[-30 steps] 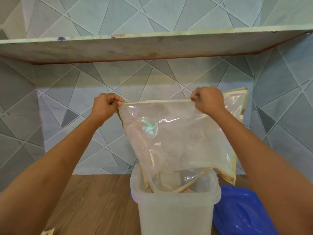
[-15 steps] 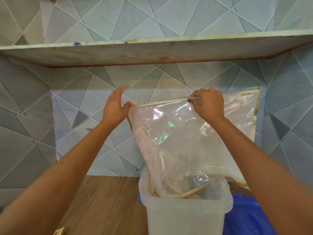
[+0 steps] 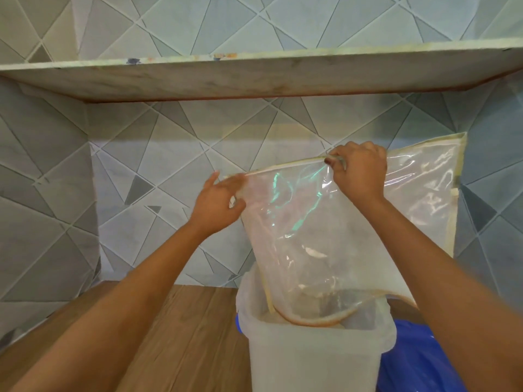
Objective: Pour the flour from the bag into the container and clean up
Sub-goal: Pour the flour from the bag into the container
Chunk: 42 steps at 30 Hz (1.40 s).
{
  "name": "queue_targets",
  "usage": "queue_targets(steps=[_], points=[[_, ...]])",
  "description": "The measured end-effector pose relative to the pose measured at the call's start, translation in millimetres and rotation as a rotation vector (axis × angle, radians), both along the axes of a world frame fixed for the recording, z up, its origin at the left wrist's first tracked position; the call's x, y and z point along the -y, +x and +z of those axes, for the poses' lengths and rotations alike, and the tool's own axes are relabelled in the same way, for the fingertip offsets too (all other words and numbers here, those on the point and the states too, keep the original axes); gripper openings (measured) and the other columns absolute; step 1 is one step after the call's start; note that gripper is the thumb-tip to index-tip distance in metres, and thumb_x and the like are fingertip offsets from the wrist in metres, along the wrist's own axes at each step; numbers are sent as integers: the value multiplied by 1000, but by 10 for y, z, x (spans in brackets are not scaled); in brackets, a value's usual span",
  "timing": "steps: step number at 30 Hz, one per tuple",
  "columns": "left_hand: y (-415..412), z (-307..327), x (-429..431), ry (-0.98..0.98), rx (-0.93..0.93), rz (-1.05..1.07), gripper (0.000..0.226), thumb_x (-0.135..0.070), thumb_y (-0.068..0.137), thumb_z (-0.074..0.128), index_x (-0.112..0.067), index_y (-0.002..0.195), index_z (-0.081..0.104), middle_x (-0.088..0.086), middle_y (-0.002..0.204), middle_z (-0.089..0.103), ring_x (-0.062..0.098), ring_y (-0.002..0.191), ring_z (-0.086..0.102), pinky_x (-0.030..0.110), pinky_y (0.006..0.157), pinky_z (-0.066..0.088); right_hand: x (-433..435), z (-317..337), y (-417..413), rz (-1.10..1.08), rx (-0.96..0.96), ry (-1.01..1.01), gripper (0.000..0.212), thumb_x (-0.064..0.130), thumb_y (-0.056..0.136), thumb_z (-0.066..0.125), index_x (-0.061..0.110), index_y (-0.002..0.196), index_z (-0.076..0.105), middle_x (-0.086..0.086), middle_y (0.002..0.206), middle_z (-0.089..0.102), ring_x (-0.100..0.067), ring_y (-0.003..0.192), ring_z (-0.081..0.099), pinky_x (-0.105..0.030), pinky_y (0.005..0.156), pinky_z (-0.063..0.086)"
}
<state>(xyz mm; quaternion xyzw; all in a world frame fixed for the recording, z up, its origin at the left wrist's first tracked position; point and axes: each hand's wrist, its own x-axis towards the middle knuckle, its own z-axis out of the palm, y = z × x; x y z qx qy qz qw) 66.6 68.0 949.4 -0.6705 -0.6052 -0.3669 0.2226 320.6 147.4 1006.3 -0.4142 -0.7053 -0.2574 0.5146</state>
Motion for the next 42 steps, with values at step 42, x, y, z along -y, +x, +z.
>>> queue_targets(steps=[42], points=[[321,381,-160,-392,299,-200,49,-31,97,46,-20,144,35,0,153,32,16,138,31,25,107,24,-16,-40,100,130,-89,189,21,26,89,56,13,93,72,-8,90,72,-34,85,57,-41,86,39]])
